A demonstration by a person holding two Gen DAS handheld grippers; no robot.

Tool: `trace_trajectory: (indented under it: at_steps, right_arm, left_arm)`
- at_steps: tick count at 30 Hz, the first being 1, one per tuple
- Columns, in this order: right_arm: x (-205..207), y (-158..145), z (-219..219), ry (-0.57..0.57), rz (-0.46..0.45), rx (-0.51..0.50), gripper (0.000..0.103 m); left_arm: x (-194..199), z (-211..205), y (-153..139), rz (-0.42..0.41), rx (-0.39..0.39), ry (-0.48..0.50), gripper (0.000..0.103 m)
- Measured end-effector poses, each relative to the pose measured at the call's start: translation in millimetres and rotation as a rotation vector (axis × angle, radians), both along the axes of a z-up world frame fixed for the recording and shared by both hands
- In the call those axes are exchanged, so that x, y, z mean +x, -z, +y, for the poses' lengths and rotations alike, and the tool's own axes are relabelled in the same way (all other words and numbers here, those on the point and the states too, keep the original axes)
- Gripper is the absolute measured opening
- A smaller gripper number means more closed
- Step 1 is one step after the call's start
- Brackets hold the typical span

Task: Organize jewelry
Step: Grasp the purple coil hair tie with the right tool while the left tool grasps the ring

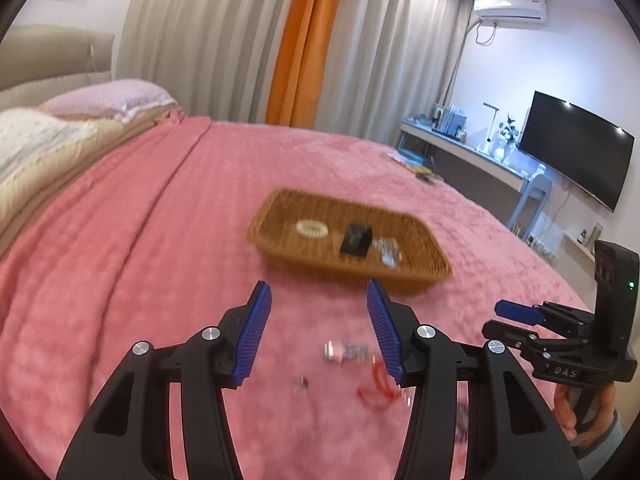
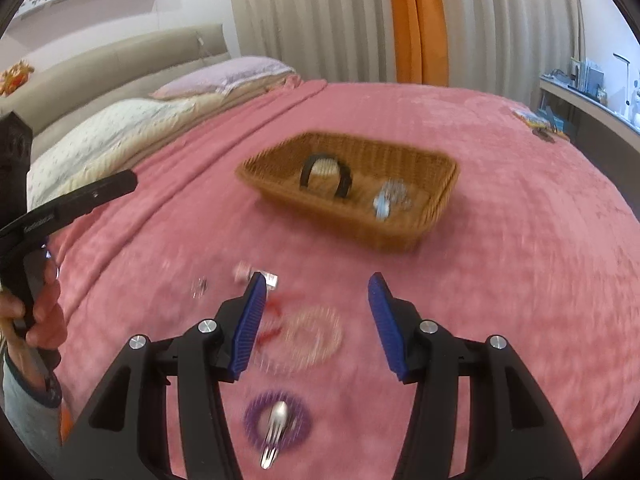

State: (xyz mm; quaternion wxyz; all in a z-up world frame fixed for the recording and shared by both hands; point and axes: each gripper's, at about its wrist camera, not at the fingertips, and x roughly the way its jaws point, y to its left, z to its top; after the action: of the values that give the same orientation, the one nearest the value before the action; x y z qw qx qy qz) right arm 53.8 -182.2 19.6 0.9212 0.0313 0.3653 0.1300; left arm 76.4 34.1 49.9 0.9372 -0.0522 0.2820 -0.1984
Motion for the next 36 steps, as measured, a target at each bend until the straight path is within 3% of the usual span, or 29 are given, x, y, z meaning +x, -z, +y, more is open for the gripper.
trace_trajectory:
  at_steps: [7, 12, 17, 20, 24, 30, 33, 36]
  right_arm:
    - [-37, 45, 14, -0.017, 0.148, -0.065, 0.047]
    - [-47, 65, 18, -0.004, 0.192, -0.085, 0.046]
    - [-40, 76, 10, 0.004, 0.243, -0.011, 0.045]
    - [-39, 76, 9, -0.002, 0.248, -0.004, 0.044]
    - [-38, 75, 9, -0.02, 0.263, 0.027, 0.026]
    - [-37, 73, 11, -0.048, 0.274, 0.095, 0.012]
    - [-39, 68, 9, -0.05, 0.247, 0.107, 0.009]
    - [-37, 63, 10, -0.047, 0.235, 0.098, 0.009]
  left_arm:
    - [-10, 13, 47, 0.114, -0.033, 0.011, 0.048]
    - [6, 13, 69, 0.178, -0.043, 0.01, 0.048]
    - [16, 3, 91, 0.254, 0.004, 0.024, 0.048]
    - [32, 5, 101, 0.348, 0.008, 0.009, 0.047]
    - [44, 3, 103, 0.386, 0.026, 0.019, 0.046]
    - [55, -6, 114, 0.419, 0.002, 0.056, 0.017]
    - [55, 4, 116, 0.421, -0.076, 0.061, 0.016]
    - [58, 10, 121, 0.437, -0.127, 0.058, 0.006]
